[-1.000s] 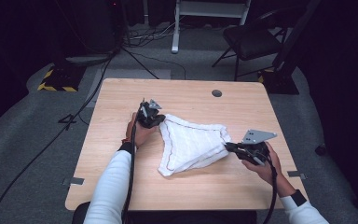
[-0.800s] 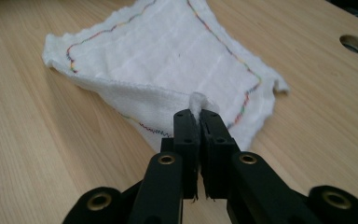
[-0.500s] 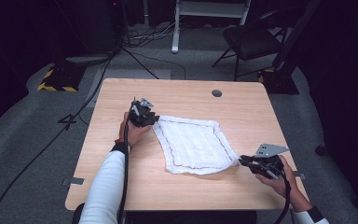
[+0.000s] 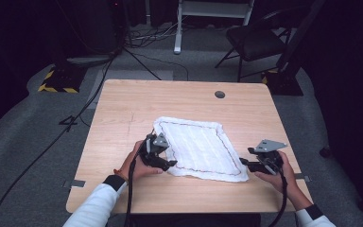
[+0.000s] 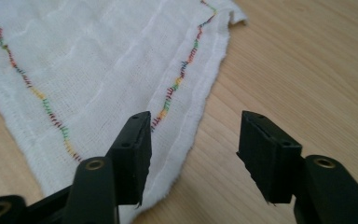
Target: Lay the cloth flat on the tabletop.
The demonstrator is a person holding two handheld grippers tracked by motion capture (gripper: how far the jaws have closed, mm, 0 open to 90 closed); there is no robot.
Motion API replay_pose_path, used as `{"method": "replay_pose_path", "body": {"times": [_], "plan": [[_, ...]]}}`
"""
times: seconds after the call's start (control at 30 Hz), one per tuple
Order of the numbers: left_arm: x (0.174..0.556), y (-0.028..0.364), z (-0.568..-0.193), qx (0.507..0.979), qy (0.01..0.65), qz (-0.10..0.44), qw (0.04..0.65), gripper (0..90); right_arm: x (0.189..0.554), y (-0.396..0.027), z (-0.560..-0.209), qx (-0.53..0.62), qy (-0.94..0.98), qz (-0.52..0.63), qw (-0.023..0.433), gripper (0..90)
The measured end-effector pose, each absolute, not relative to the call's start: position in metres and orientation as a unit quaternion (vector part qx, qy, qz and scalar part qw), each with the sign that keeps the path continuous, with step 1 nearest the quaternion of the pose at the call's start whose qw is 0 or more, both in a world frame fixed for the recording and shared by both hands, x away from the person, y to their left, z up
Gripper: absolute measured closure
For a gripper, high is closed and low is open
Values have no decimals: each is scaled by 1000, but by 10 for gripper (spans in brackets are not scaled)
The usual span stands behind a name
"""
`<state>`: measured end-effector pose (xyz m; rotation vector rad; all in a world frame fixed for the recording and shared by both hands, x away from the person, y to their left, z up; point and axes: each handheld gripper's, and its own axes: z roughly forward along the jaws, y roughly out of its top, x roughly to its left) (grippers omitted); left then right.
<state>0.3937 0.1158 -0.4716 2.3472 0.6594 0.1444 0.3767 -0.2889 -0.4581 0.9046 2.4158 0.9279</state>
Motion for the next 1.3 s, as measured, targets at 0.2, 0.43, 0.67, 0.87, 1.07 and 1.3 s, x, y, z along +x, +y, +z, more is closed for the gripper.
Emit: {"method": "replay_pose_path", "body": {"times": [0.2, 0.43, 0.67, 0.87, 1.07, 1.3], "plan": [[393, 122, -486, 908, 279, 51, 307, 284, 396, -270, -476, 319, 879, 297, 193, 389], [387, 121, -486, 918, 276, 70, 277, 266, 396, -277, -483, 341, 878, 272, 198, 329], [374, 128, -487, 915, 280, 74, 280, 251, 388, -284, -482, 356, 873, 257, 210, 323], [367, 132, -485, 905, 272, 67, 319, 334, 383, -288, -481, 352, 873, 264, 212, 332], [364, 118, -480, 899, 251, 21, 359, 441, 382, -287, -473, 341, 862, 300, 224, 374], [367, 109, -486, 917, 220, 52, 328, 669, 384, -284, -474, 331, 866, 312, 208, 400]]}}
